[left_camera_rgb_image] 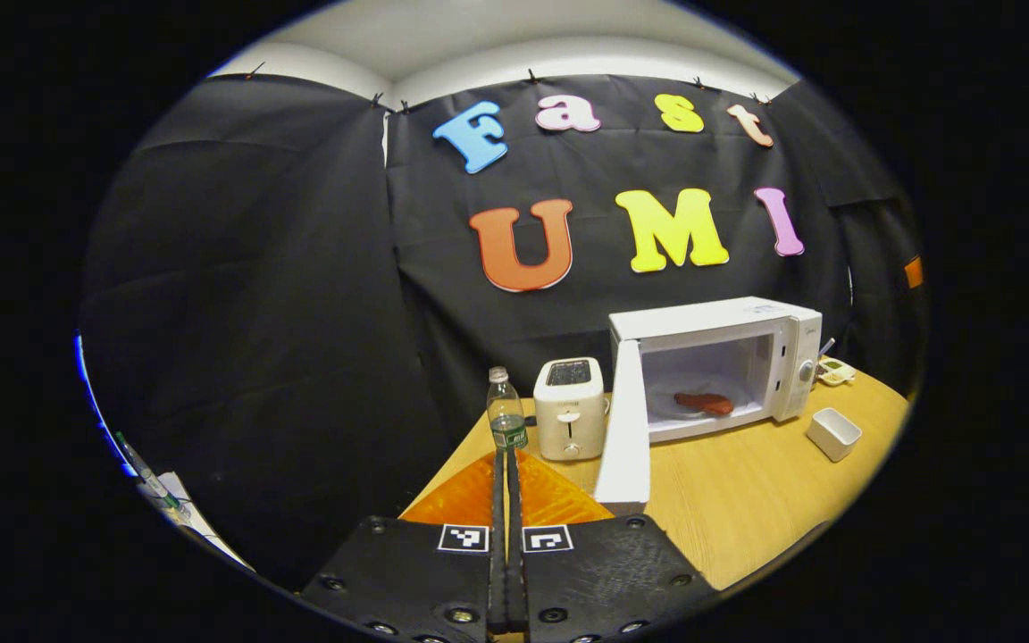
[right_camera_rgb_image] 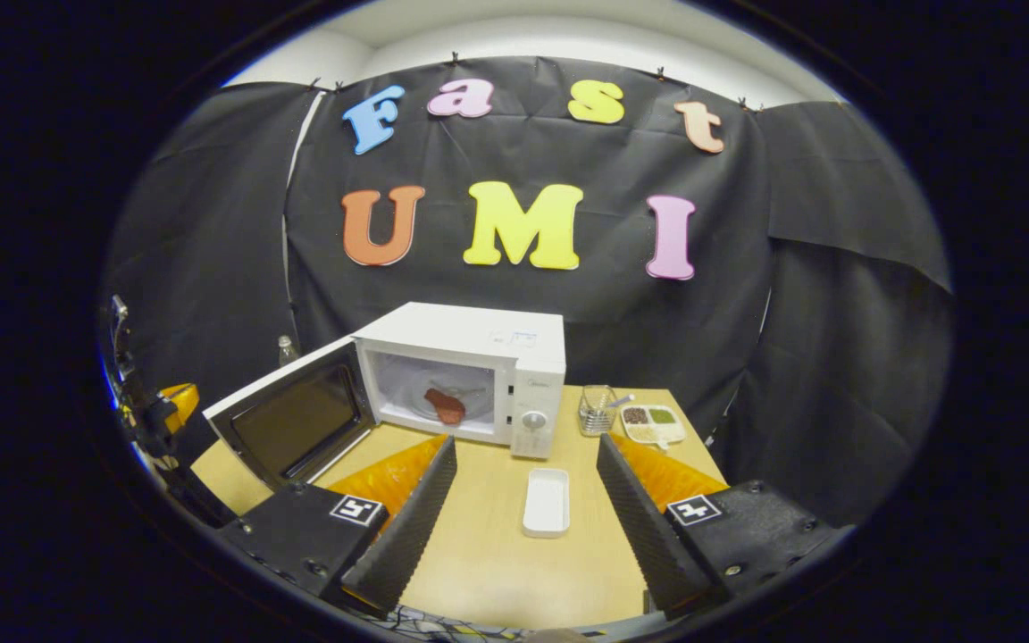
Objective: Open the microwave oven with the left hand, put the food in, and close the microwave oven.
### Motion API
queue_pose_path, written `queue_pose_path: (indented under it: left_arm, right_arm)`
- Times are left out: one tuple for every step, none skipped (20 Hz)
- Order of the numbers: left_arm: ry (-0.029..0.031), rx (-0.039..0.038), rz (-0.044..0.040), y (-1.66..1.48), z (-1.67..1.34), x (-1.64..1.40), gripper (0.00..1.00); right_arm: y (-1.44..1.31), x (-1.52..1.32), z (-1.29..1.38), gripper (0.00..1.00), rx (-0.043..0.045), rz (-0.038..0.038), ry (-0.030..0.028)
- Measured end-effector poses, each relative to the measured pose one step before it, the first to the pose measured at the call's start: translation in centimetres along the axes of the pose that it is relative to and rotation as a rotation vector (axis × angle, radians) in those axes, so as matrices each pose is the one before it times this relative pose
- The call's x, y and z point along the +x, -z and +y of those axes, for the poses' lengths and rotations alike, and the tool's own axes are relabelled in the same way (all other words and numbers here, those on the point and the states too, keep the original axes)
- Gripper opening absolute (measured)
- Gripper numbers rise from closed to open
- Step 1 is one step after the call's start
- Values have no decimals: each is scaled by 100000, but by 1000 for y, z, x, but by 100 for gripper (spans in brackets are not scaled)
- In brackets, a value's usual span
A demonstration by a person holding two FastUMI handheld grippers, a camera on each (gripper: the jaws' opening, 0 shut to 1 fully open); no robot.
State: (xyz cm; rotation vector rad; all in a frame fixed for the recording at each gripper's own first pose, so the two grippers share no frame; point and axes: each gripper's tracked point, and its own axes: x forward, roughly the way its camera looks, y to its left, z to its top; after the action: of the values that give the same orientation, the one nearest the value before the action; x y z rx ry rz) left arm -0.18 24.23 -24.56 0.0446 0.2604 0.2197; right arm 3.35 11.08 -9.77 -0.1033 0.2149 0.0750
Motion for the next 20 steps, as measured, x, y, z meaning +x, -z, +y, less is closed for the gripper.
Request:
queue_pose_path:
  left_arm:
    - [1034, -462, 919, 901, -43, 445, 0]
    - [766, -911, 2692, 881, -205, 341, 0]
    - [1852, 7, 470, 568, -507, 232, 0]
    - [758, 835, 458, 424, -350, 329, 0]
    - [127, 1145, 174, 312, -163, 189, 0]
    - [1863, 307, 767, 194, -522, 240, 0]
    - [-1303, 1062, -404, 60, -5, 140, 0]
    - [205, 417, 419, 76, -147, 84, 0]
    - [1179, -986, 59, 114, -470, 22, 0]
    - [1691, -889, 252, 36, -775, -30, 0]
    - [1771, 679, 317, 113, -883, -141, 0]
    - [1496, 957, -605, -72, -938, -56, 0]
    - [2100, 1129, -508, -164, -1091, -99, 0]
    - [2377, 270, -264, -58, -1201, -88, 0]
    - [1798, 59, -266, -139, -1241, -13, 7]
    - [2020, 128, -206, -61, -1398, 88, 0]
    - [1691, 773, -408, -214, -1231, 85, 0]
    - [1345, 480, -581, -300, -1194, 114, 0]
    - [1672, 71, -490, -309, -1228, 144, 0]
    - [1737, -197, -873, -480, -1269, 348, 0]
  right_arm:
    - [148, -310, -268, 93, 44, 591, 484]
    - [369, -203, -43, 100, 145, 726, 42]
    - [218, -239, -248, 100, 279, 721, 488]
    - [153, -170, -324, 93, 198, 667, 611]
    - [276, -106, -268, 100, 199, 760, 296]
    - [258, -62, -155, 100, 388, 800, 265]
    - [170, -108, -174, 93, 381, 571, 295]
    - [112, 16, -205, 93, 605, 552, 237]
    - [135, -4, -99, 93, 572, 621, -75]
    - [157, 25, -72, 100, 354, 540, -64]
    - [25, -44, -138, 93, 181, 468, -167]
    - [36, 23, -163, 93, 208, 168, -81]
    - [-66, -77, -172, 93, 198, 90, 34]
    - [-114, 23, -215, 93, 242, -298, -54]
    - [-44, 21, -205, 100, 9, 136, 0]
    - [80, 98, -179, 93, -40, 230, -246]
    - [-53, 31, -197, 93, -118, -11, -129]
    - [-50, 210, -257, 100, -359, 213, -64]
    - [21, 190, -344, 100, -76, 509, -65]
    - [42, 181, -261, 100, 288, 323, -367]
